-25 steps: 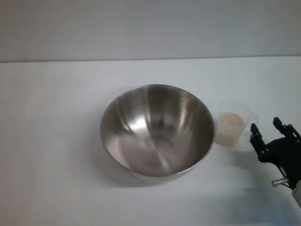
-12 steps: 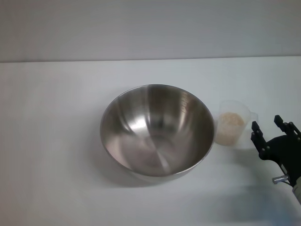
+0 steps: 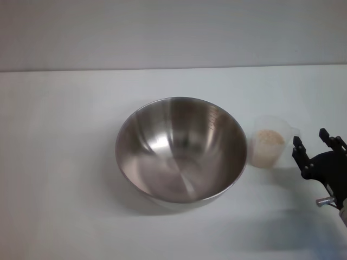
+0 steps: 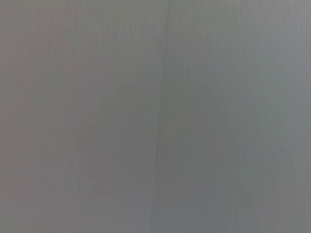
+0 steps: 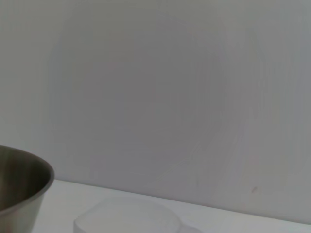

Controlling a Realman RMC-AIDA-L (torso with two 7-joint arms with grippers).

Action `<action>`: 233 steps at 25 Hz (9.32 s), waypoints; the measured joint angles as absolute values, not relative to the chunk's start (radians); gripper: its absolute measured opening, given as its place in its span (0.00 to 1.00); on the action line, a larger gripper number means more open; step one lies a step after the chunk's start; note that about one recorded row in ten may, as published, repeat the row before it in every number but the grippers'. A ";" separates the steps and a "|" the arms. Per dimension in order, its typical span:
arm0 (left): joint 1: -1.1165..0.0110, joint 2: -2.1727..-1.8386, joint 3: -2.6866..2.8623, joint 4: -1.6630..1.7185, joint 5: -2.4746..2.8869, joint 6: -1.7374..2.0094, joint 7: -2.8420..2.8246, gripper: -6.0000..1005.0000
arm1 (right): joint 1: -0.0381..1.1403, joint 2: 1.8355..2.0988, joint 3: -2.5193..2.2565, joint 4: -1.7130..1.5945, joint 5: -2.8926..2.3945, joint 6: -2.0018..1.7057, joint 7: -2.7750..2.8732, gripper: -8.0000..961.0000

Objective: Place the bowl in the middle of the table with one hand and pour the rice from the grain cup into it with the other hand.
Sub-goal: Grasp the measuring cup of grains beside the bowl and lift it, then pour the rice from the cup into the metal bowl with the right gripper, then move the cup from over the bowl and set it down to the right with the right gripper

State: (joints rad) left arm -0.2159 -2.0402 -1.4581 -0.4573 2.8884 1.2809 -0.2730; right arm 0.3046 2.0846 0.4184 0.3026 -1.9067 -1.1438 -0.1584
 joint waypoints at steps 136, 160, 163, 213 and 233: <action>-0.202 -2.057 -1.454 -0.478 2.888 1.310 -0.290 0.44 | 0.559 2.088 0.403 0.313 -2.090 -1.411 -1.178 0.02; -0.188 -2.059 -1.438 -0.505 2.888 1.317 -0.290 0.44 | 0.610 2.085 0.398 0.266 -2.172 -1.460 -1.501 0.02; -0.189 -2.059 -1.435 -0.506 2.889 1.316 -0.290 0.44 | 0.617 2.085 0.396 0.252 -2.178 -1.459 -1.503 0.02; -0.189 -2.062 -1.434 -0.504 2.889 1.302 -0.382 0.44 | 0.673 2.082 0.404 0.132 -2.375 -1.497 -1.793 0.02; -0.190 -2.064 -1.433 -0.506 2.888 1.302 -0.391 0.44 | 0.679 2.077 0.373 0.088 -2.409 -1.509 -1.697 0.02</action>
